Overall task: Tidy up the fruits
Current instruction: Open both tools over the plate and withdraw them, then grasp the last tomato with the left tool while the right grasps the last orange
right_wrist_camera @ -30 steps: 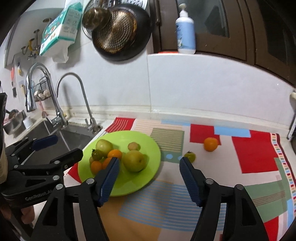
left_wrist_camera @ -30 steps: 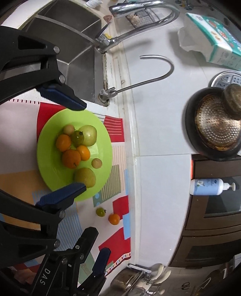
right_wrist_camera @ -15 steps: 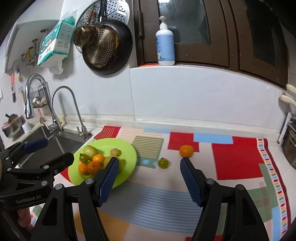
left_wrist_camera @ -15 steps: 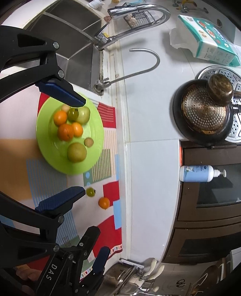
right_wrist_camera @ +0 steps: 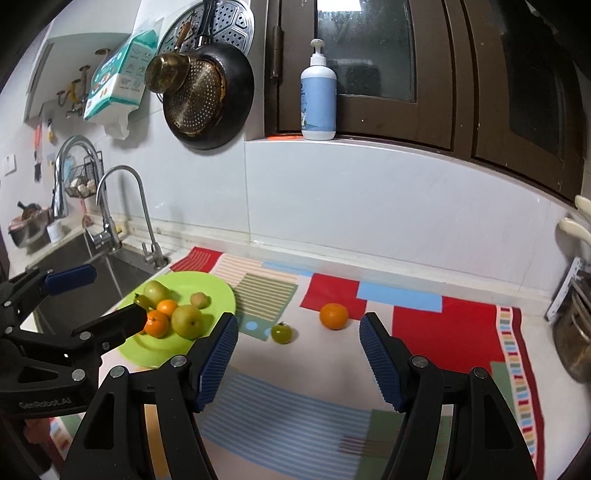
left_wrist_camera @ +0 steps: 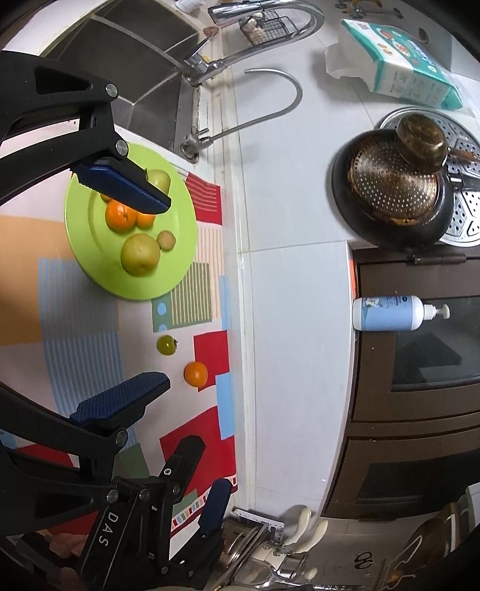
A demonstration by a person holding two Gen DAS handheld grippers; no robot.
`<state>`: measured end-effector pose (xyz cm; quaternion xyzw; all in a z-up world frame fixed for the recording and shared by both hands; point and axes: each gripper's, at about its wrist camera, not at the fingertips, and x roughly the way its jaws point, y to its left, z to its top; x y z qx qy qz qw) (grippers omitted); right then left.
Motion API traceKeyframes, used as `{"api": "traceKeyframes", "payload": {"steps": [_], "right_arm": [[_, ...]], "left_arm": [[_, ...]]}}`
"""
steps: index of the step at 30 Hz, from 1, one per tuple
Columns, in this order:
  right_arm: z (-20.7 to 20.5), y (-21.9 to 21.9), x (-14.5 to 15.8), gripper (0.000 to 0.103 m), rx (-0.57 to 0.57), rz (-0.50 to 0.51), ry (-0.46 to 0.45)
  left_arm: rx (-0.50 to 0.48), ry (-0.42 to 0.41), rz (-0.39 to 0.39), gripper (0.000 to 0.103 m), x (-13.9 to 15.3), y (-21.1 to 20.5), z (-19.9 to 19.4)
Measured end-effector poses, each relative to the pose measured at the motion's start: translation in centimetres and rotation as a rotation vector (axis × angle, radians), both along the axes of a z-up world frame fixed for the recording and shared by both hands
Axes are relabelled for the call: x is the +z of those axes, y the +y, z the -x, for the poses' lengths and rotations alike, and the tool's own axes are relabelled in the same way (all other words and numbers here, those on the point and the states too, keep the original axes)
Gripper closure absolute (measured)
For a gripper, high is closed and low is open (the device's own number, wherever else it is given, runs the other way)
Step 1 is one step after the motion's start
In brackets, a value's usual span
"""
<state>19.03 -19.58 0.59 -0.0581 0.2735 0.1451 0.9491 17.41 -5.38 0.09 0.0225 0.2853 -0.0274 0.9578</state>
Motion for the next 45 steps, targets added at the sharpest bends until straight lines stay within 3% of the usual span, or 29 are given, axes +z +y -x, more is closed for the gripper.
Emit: {"api": "traceKeyframes", "payload": {"steps": [13, 29, 40, 45], "right_arm": [[-4.5, -2.5, -1.5, 0.034, 0.067, 0.031, 0.011], [-12.4, -3.1, -8.0, 0.035, 0.124, 0.024, 0.173], [-16.8, -2.4, -11.7, 0.042, 0.120, 0.015, 0.269], [-18.3, -2.2, -12.9, 0.051, 0.113, -0.009, 0.326]], "left_arm": [[-0.042, 0.084, 0.000, 0.019, -3.0, -3.5, -4.9], [-0.127, 0.226, 0.007, 0.037, -9.5, -5.2, -12.0], [-0.144, 0.279, 0.010, 0.049, -12.0, -5.5, -15.5], [-0.145, 0.293, 0.010, 0.058, -12.6, -5.6, -16.4]]}}
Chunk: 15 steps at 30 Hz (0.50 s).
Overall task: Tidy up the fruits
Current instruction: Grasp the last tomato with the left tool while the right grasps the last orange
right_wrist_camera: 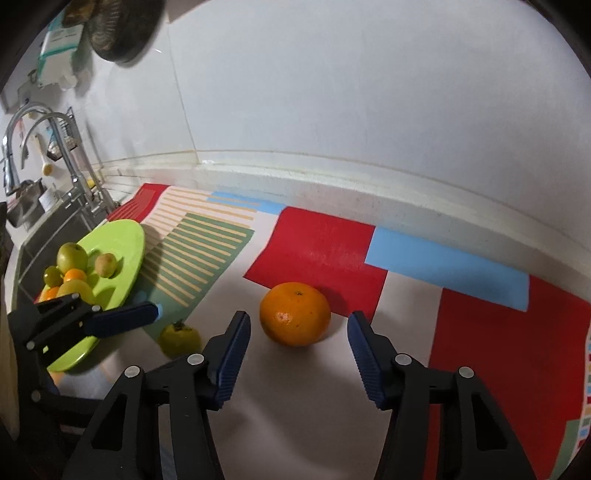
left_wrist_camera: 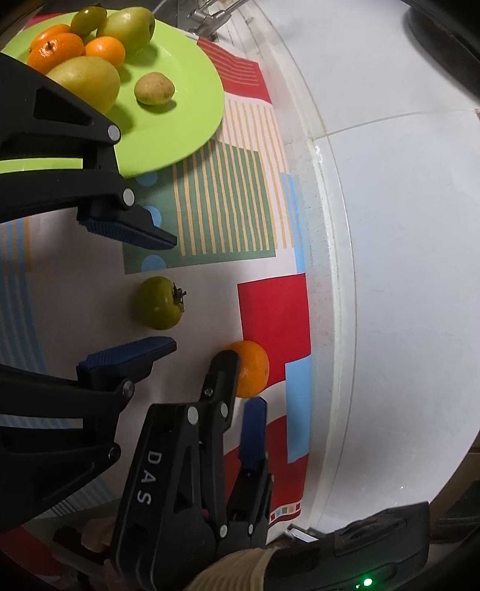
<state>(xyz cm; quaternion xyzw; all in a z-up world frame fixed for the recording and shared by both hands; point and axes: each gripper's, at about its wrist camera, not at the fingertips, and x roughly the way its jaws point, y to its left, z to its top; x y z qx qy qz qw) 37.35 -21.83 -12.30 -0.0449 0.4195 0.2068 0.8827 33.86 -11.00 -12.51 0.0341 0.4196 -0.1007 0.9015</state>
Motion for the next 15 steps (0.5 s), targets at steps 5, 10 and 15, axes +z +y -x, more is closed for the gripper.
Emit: {"api": "traceKeyframes", "payload": {"steps": [5, 10, 15], "right_arm": [[-0.7, 0.3, -0.9, 0.057, 0.006, -0.005, 0.037], [-0.8, 0.3, -1.0, 0.060, 0.002, -0.016, 0.038], [0.4, -0.2, -0.4, 0.060, -0.033, -0.017, 0.017]], "left_arm": [[0.003, 0.029, 0.029, 0.074, -0.4, 0.4, -0.7], [0.010, 0.025, 0.036, 0.074, -0.1, 0.8, -0.6], [0.019, -0.011, 0.027, 0.074, 1.1, 1.2, 0.4]]}}
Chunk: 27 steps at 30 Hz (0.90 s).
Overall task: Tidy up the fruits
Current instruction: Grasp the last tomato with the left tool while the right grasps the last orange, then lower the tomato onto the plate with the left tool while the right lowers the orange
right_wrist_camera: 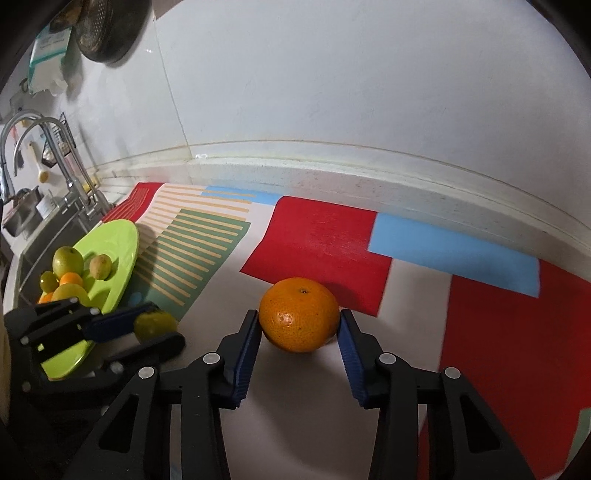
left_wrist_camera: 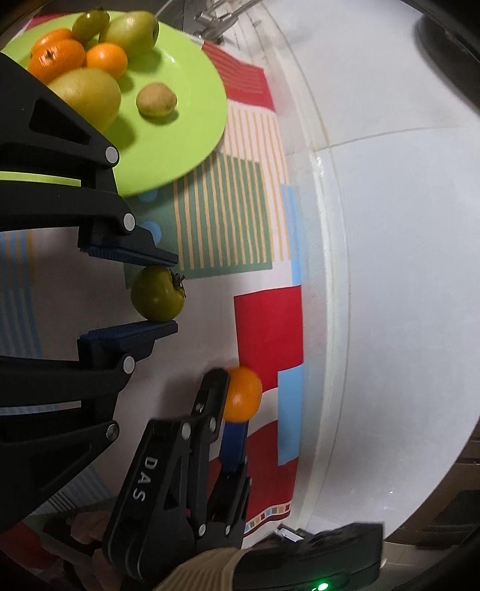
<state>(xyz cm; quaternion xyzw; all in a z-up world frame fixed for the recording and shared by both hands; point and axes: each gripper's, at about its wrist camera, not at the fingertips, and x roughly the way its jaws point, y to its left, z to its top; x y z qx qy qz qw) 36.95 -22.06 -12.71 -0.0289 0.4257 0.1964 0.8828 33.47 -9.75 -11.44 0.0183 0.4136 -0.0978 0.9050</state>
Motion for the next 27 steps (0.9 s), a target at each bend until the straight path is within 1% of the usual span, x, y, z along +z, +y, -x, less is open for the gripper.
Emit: {"api": "traceKeyframes", "payload": {"steps": [6, 8, 14, 18, 21, 27], "right_arm": [[2.5, -0.4, 2.0, 0.060, -0.024, -0.002, -0.044], [3.2, -0.4, 2.7, 0.060, -0.031, -0.010, -0.053], [6.5, 0.2, 5.0, 0.060, -0.044, -0.024, -0.100], [9.0, 0.7, 6.2, 0.060, -0.050, -0.056, -0.100], [11.0, 1.4, 7.1, 0.060, -0.048, -0.056, -0.119], [14.2, 2.9, 8.1, 0.060, -0.032, -0.063, -0.129]], "left_arm": [[0.000, -0.031, -0.001, 0.074, 1.4, 0.2, 1.8], [-0.001, -0.040, 0.012, 0.074, 1.9, 0.4, 2.7], [0.013, -0.063, 0.016, 0.074, 3.4, 1.3, 5.6], [-0.001, -0.083, 0.010, 0.074, 4.1, 1.9, 7.9], [-0.003, -0.088, 0.016, 0.074, 4.5, 2.5, 9.6], [0.021, -0.107, 0.012, 0.074, 5.3, 4.1, 12.8]]}}
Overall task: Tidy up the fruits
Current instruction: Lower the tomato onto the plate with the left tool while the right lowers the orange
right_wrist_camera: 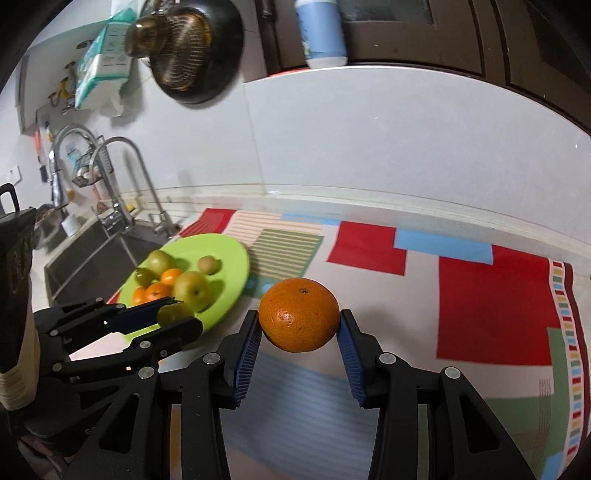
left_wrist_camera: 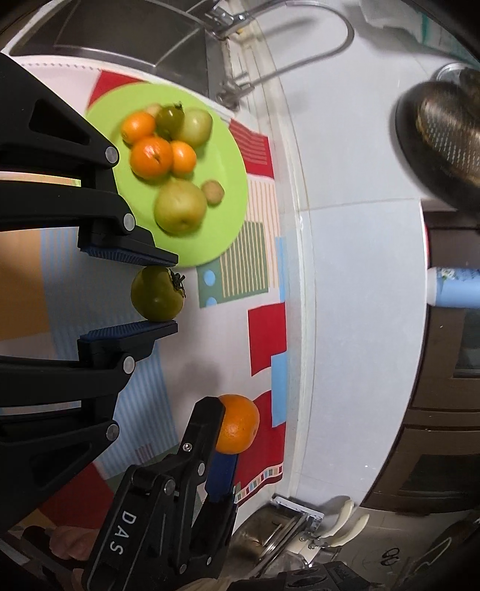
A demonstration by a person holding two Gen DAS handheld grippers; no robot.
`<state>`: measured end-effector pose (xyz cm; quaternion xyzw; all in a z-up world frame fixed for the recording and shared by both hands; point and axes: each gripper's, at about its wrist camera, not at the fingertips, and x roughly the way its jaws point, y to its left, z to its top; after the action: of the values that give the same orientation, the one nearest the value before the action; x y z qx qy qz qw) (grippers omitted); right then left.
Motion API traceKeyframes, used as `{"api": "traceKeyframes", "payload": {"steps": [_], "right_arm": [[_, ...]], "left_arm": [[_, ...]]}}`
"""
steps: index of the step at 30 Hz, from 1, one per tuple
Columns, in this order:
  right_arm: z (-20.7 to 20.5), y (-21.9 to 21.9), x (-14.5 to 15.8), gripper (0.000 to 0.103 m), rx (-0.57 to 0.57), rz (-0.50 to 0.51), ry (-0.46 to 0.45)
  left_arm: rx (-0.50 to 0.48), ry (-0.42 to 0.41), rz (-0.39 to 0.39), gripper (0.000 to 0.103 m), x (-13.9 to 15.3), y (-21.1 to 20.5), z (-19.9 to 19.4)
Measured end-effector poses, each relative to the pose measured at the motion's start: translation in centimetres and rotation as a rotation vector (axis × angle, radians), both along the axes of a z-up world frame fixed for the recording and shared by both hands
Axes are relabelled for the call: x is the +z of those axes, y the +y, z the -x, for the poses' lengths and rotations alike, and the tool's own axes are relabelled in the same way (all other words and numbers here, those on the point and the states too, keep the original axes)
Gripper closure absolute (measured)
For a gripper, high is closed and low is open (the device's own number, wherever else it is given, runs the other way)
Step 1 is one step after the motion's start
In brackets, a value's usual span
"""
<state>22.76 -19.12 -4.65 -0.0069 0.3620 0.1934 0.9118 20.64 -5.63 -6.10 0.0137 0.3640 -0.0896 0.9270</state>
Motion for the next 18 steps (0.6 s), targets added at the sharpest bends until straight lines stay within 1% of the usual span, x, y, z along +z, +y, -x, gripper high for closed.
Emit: {"api": "traceKeyframes", "payload": {"steps": [8, 18], "right_arm": [[3.1, 2.4, 1.2, 0.060, 0.014, -0.020, -0.019], [4.8, 6.8, 2.1, 0.060, 0.032, -0.021, -0.039]], "left_arm": [[0.028, -0.035, -0.006, 0.074, 1.2, 2.8, 3.3], [0.036, -0.075, -0.018, 0.074, 2.6, 7.1, 4.8]]}}
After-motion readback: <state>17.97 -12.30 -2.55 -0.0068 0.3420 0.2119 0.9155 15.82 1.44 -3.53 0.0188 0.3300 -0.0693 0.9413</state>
